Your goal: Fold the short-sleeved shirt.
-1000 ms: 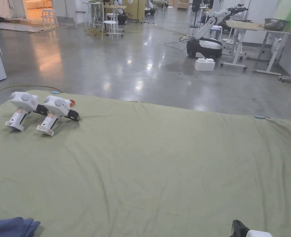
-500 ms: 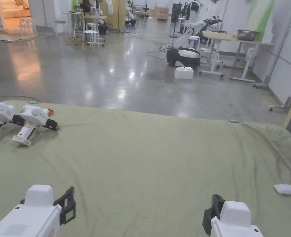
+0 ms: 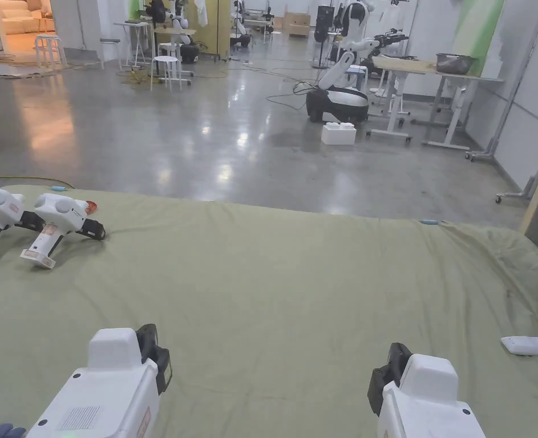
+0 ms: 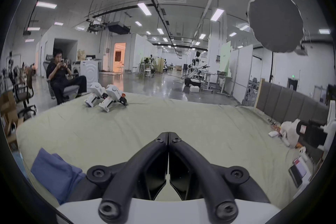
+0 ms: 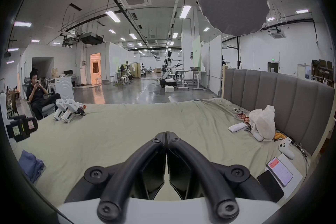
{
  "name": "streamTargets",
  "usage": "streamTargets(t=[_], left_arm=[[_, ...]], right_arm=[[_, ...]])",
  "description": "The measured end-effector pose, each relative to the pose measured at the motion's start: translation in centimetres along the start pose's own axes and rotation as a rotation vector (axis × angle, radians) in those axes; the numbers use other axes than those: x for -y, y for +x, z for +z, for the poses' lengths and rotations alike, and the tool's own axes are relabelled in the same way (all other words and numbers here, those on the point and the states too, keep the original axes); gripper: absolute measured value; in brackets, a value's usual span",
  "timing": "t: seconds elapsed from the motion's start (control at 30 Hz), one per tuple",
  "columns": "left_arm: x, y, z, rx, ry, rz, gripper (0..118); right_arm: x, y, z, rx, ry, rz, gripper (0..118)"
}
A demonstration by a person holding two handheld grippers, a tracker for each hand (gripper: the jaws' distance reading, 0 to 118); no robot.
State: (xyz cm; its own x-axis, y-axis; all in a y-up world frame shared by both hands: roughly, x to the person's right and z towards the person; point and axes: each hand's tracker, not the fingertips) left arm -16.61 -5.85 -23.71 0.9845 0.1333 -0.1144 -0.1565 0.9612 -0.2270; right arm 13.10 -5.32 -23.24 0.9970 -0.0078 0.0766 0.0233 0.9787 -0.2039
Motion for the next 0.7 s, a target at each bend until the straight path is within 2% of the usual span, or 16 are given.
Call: streamTargets(t=[0.57,0.63,0.7], left_arm=[[-0.5,1.2,1.0,-0.008,0.058,-0.064,2],[-0.4,1.2,1.2,-0.005,0.057,-0.078,6],[-0.4,1.1,1.2,-0.013,0.053,-0.08,17]], right_arm=[[0.5,-0.8,0.1,-0.041,-0.008,0.018,0],[0.5,-0.8,0.0,-0.042,-0.007,0.013,0],[0.5,-0.8,0.0,-0.042,-0.006,0.005,1]])
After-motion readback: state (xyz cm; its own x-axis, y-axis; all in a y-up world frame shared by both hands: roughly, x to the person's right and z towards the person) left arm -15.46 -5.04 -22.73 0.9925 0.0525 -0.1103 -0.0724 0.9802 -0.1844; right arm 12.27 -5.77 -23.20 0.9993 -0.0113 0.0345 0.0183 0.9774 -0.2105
